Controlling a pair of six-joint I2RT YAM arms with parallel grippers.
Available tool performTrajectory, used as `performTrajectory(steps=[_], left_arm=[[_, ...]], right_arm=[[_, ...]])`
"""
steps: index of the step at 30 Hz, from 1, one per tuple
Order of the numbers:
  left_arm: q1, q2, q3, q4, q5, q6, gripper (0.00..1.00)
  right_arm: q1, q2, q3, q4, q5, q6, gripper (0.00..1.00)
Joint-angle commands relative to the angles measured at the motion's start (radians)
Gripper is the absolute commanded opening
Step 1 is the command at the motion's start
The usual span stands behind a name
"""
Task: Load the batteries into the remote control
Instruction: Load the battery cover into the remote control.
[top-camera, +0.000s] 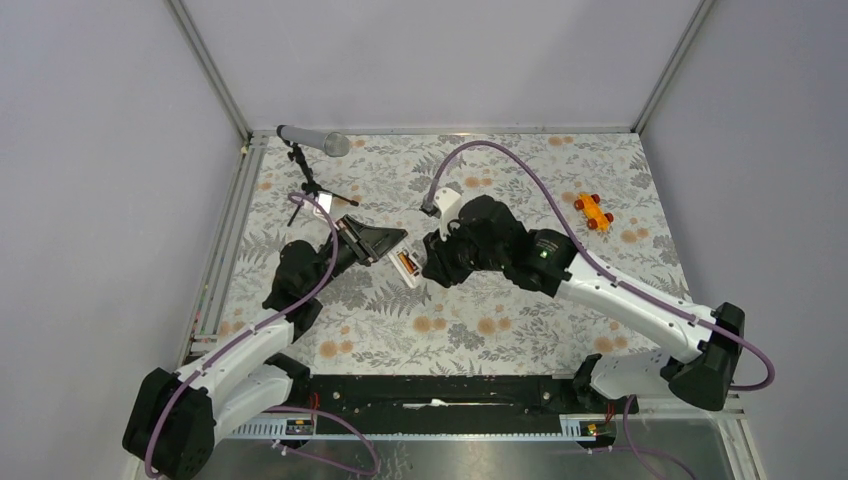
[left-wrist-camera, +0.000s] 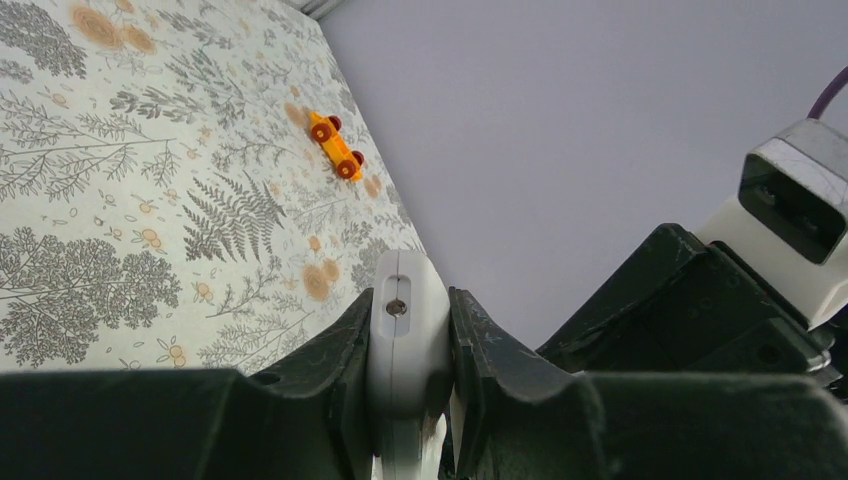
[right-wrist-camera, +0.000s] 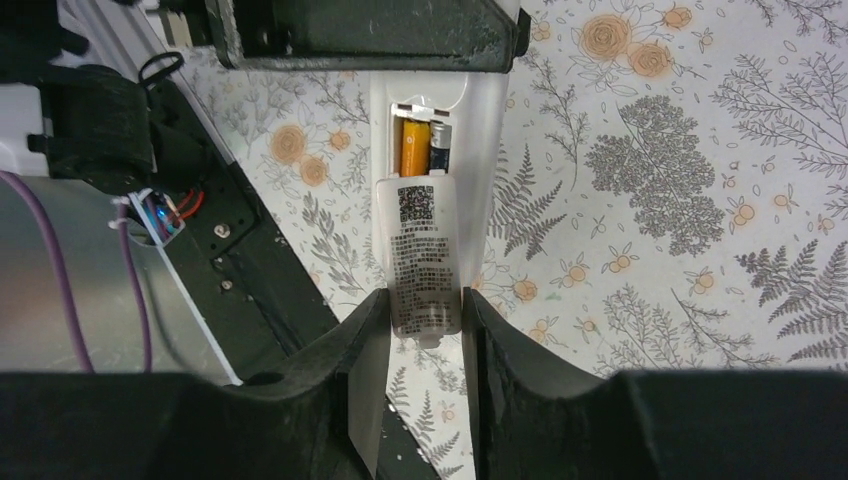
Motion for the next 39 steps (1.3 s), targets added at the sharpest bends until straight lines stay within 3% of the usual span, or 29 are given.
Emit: performTrajectory(steps=[1, 8, 18, 25, 39], left_arm=[[-0.009, -0.035, -0.018, 0.121, -0.087, -0.05, 0.0], [-0.014, -0.041, -0.033, 0.149, -0.128, -0.103, 0.0], [-0.014, -0.034, -0.038, 0.129, -0.124, -0.118, 0.0], [-0.014, -0.029, -0.038, 0.127, -0.121, -0.118, 0.0], [-0.014, -0.022, -0.038, 0.132, -0.122, -0.114, 0.0]], right_arm=[[0.012, 0.037, 0.115, -0.06, 0.008, 0.1, 0.38], [0.031, 0.07, 0.141, -0.062, 0.007, 0.142, 0.37], [0.064, -0.189, -0.222, 0.413, 0.013, -0.112, 0.38], [0.068, -0.223, -0.267, 0.482, 0.015, -0.191, 0.38], [0.076, -0.229, -0.25, 0.468, 0.04, -0.219, 0.39]])
